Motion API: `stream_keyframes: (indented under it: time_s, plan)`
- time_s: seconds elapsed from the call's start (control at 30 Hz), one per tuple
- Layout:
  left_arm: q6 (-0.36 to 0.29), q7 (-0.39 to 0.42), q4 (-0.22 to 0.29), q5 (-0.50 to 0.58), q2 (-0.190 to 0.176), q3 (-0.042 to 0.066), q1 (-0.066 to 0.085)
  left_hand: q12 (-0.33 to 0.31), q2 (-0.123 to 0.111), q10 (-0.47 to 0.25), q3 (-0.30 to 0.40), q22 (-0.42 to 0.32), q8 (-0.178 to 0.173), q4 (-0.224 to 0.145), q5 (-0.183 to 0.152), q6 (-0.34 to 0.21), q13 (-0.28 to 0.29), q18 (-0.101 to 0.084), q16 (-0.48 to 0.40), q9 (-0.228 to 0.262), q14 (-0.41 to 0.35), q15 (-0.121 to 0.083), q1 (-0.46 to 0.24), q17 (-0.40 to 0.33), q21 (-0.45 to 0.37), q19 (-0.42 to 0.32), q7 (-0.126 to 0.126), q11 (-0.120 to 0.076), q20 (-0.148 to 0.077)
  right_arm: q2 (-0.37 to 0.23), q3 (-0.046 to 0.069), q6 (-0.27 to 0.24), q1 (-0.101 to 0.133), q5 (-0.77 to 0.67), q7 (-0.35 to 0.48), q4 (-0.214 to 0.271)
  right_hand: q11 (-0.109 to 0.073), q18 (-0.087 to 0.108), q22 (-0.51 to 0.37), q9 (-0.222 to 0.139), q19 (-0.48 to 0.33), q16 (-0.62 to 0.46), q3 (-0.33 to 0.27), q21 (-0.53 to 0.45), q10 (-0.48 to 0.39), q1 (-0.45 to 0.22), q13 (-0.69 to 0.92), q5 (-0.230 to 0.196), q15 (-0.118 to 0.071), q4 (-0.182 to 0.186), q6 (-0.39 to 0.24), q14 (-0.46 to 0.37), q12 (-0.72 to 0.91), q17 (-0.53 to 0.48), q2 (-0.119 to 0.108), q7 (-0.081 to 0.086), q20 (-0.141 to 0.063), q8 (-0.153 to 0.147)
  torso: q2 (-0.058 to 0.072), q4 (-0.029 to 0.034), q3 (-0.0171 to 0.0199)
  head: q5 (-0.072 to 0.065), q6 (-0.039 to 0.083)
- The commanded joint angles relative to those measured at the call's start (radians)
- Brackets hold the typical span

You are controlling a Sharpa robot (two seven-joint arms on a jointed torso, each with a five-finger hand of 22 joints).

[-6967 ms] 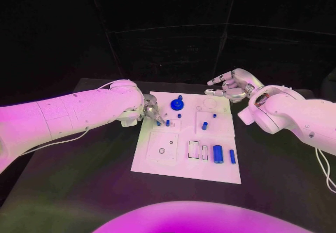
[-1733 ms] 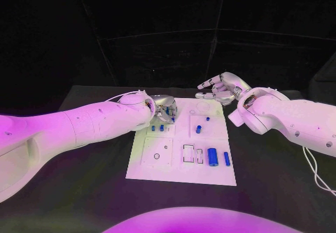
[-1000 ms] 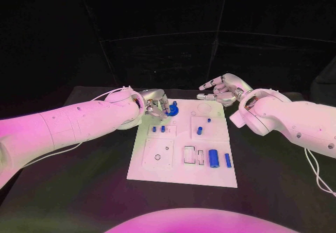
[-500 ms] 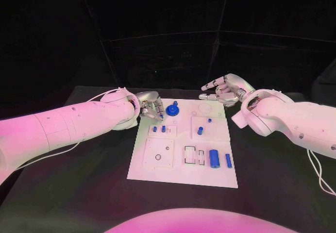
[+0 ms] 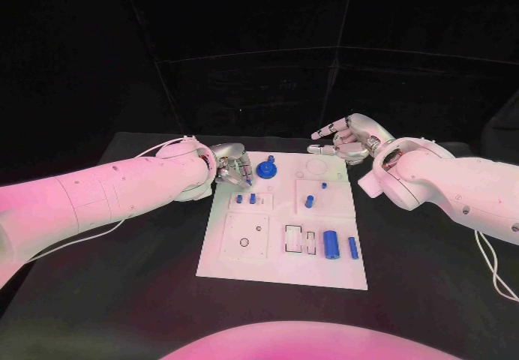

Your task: Assemble the parts on the task board

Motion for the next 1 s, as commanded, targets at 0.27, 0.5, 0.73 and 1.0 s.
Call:
stream_keyframes:
  time_s: [0.27, 0.5, 0.73, 1.0]
  plan:
    - [0.020, -0.011, -0.015, 0.005, 0.014, 0.001, -0.004, -0.008, -0.002, 0.006, 0.004, 0.000, -0.005, 0.000, -0.002, 0.004, 0.000, -0.009, -0.007, 0.001, 0.015, 0.000, -0.007, -0.004, -0.004, 0.001, 0.003, 0.000, 0.003, 0.002, 0.001, 0.005, 0.002, 0.002, 0.007, 0.000, -0.002, 0.011, -0.001, 0.000, -0.006, -0.005, -0.004, -0.006, -0.005, 0.002, -0.001, 0.002, -0.006, 0.000, 0.002, 0.067, -0.002, 0.107, 0.009, 0.001, -0.003, 0.003, 0.000, 0.0002, -0.0002, 0.000, -0.002]
    - [0.024, -0.008, -0.017, 0.005, 0.020, 0.000, -0.005, -0.008, -0.002, 0.006, 0.004, -0.001, -0.006, 0.000, -0.002, 0.004, 0.000, -0.009, -0.007, 0.001, 0.015, 0.000, -0.007, -0.005, -0.004, 0.001, 0.003, 0.000, 0.003, 0.003, 0.001, 0.005, 0.002, 0.002, 0.007, 0.000, -0.002, 0.011, -0.001, 0.000, -0.006, -0.005, -0.004, -0.006, -0.005, 0.002, -0.001, 0.002, -0.006, 0.000, 0.002, 0.067, -0.002, 0.107, 0.009, 0.001, -0.003, 0.003, 0.000, 0.0001, 0.0003, 0.000, -0.003]
    - [0.033, -0.005, -0.017, 0.005, 0.024, 0.000, -0.005, -0.011, -0.003, 0.006, 0.005, -0.001, -0.008, -0.001, -0.002, 0.004, 0.000, -0.009, -0.008, 0.000, 0.014, 0.000, -0.008, -0.006, -0.005, 0.000, 0.003, 0.001, 0.003, 0.003, 0.001, 0.005, 0.002, 0.002, 0.006, 0.000, -0.002, 0.011, -0.001, 0.000, -0.006, -0.005, -0.004, -0.006, -0.005, 0.002, -0.001, 0.002, -0.006, 0.000, 0.002, 0.067, -0.002, 0.107, 0.009, 0.001, -0.003, 0.003, 0.000, 0.0000, -0.0001, -0.001, -0.005]
    - [0.038, -0.011, -0.017, 0.005, 0.024, 0.000, -0.005, -0.012, -0.004, 0.007, 0.006, 0.001, -0.009, -0.003, -0.002, 0.004, 0.000, -0.009, -0.008, 0.001, 0.014, 0.000, -0.008, -0.006, -0.004, 0.001, 0.003, 0.001, 0.004, 0.003, 0.001, 0.005, 0.002, 0.002, 0.006, 0.000, -0.002, 0.011, -0.001, 0.000, -0.006, -0.005, -0.004, -0.006, -0.005, 0.002, -0.001, 0.002, -0.006, 0.000, 0.002, 0.067, -0.002, 0.107, 0.009, 0.001, -0.003, 0.003, -0.001, 0.0005, -0.0002, -0.002, -0.005]
